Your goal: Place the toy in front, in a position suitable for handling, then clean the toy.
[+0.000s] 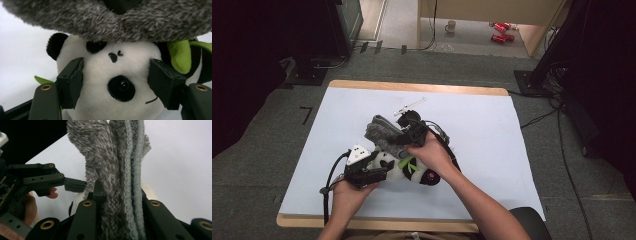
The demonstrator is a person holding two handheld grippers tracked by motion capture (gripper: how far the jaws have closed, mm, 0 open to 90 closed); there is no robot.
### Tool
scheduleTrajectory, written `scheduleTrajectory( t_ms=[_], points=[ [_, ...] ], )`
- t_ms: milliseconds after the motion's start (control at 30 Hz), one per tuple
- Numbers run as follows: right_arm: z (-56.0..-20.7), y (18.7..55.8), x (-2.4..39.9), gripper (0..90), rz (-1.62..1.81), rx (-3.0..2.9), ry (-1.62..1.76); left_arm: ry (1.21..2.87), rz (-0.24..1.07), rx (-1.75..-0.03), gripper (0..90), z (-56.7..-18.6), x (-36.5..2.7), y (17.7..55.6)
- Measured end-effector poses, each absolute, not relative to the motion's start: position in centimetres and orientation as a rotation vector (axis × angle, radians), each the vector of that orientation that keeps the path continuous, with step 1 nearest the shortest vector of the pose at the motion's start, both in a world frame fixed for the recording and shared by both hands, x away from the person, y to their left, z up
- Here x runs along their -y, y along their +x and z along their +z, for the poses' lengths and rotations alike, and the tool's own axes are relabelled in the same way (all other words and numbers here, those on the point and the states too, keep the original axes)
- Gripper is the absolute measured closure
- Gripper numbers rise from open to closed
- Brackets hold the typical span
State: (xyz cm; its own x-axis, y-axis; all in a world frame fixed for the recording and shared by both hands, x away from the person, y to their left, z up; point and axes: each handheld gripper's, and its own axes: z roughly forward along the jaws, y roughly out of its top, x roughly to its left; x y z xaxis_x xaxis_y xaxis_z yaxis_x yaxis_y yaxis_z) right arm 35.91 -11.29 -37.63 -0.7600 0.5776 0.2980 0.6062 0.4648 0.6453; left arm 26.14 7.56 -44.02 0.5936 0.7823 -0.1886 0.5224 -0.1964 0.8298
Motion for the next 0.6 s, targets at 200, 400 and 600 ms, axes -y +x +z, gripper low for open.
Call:
scheduleTrajectory(
  t_ms=[200, 400, 600],
  points=[
    [-38.18, 36.1, 11.24, 73.1, -1.18, 2.656, -1.079, 1.858, 0.352, -1.052, 29.8, -44.15, -7.7, 25.78],
    [-38.58, 36.2, 11.23, 74.6, -1.162, 2.688, -1.072, 1.859, 0.361, -1.069, 29.0, -44.08, -7.91, 25.58],
    [-38.71, 36.54, 10.97, 75.5, -1.104, 2.744, -1.087, 1.897, 0.327, -1.129, 35.0, -44.09, -7.87, 25.5]
  ],
)
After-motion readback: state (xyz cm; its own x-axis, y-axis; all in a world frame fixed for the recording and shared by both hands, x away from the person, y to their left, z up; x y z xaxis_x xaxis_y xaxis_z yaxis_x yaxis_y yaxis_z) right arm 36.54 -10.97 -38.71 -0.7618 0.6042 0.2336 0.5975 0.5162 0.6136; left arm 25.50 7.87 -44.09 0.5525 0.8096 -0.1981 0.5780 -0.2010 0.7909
